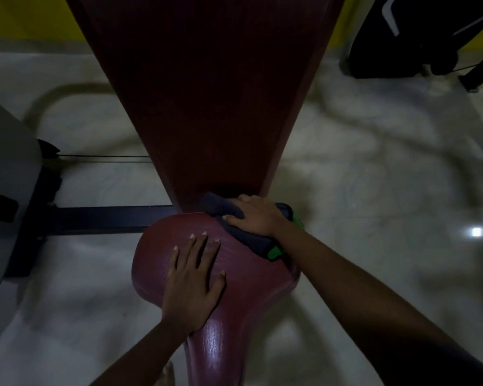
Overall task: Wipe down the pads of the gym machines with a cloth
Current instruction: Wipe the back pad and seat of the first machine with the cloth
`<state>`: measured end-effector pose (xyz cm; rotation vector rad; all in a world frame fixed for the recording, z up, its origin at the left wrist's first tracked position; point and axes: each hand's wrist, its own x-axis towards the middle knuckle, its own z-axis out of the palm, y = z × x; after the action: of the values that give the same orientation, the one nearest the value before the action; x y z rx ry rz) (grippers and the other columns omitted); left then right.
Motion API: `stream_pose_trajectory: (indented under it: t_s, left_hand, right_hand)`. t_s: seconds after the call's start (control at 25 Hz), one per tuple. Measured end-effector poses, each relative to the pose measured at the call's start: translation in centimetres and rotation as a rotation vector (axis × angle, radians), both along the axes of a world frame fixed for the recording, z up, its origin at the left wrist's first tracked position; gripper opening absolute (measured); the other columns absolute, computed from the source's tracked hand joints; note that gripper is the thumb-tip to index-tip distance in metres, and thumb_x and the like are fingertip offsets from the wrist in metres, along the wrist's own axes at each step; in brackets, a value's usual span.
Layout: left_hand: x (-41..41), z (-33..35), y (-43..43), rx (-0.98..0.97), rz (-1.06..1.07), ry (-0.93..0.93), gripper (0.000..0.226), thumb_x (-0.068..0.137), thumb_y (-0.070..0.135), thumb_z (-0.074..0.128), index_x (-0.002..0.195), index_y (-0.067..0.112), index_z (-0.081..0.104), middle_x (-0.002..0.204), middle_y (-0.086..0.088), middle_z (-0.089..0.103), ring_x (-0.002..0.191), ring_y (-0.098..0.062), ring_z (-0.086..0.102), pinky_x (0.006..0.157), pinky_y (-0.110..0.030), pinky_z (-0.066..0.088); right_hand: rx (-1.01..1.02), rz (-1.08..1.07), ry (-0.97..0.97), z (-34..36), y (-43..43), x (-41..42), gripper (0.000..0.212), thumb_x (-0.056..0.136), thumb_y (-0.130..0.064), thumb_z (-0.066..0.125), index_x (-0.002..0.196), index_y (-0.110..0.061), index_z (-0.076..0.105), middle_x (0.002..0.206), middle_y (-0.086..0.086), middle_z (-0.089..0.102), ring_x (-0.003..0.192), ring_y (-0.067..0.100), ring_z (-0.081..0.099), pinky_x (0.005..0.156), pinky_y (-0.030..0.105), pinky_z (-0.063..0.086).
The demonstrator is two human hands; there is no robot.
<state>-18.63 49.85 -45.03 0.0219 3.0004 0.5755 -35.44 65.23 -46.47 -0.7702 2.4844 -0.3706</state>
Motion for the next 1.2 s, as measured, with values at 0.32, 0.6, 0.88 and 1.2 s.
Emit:
stream_pose_trajectory:
  t_s: [0.32, 0.6, 0.88, 1.2]
  left_hand:
    - [0.0, 0.0, 0.0, -0.035, -0.001, -0.033, 0.061, 0.086, 0.049, 0.032, 0.142, 0.026, 0.038, 0.151, -0.004, 0.034, 0.141, -0.022, 0.025, 0.114, -0.037, 0.004]
    - [-0.1, 0.7, 0.3, -0.061, -0.008, -0.07, 0.068, 0.084, 0.054, 0.025, 0.142, 0.023, 0.038, 0.153, -0.006, 0.031, 0.143, -0.025, 0.022, 0.115, -0.046, 0.009]
    - [-0.3, 0.7, 0.4, -0.052, -0.006, -0.092, 0.073, 0.083, 0.059, 0.016, 0.145, 0.024, 0.034, 0.154, -0.006, 0.028, 0.145, -0.025, 0.017, 0.116, -0.045, 0.006]
    - [-0.3, 1.0, -0.7, -0.006, -0.096, -0.174, 0.083, 0.079, 0.06, -0.002, 0.149, 0.021, 0.019, 0.158, -0.009, 0.015, 0.146, -0.025, 0.006, 0.116, -0.046, -0.001]
  right_hand:
    - [0.006, 0.041, 0.013, 0.1, -2.5, -0.2, 0.05, 0.093, -0.056, 0.033, 0.14, -0.04, 0.03, 0.132, 0.003, 0.047, 0.113, 0.028, 0.048, 0.087, 0.039, 0.037]
    - [-0.27, -0.74, -0.054, -1.8, 6.0, 6.1, 0.052, 0.092, -0.051, 0.042, 0.137, -0.026, 0.042, 0.135, 0.009, 0.045, 0.115, 0.031, 0.05, 0.089, 0.037, 0.044]
    - [-0.27, -1.534, -0.127, 1.7, 1.8, 13.9, 0.067, 0.088, -0.054, 0.049, 0.145, -0.027, 0.025, 0.149, 0.01, 0.021, 0.13, 0.038, 0.029, 0.104, 0.047, 0.035]
    - [-0.2, -1.475, -0.13, 5.8, -4.6, 19.3, 0.072, 0.092, -0.054, 0.043, 0.149, -0.028, 0.009, 0.156, 0.008, -0.011, 0.139, 0.035, 0.007, 0.105, 0.044, 0.03]
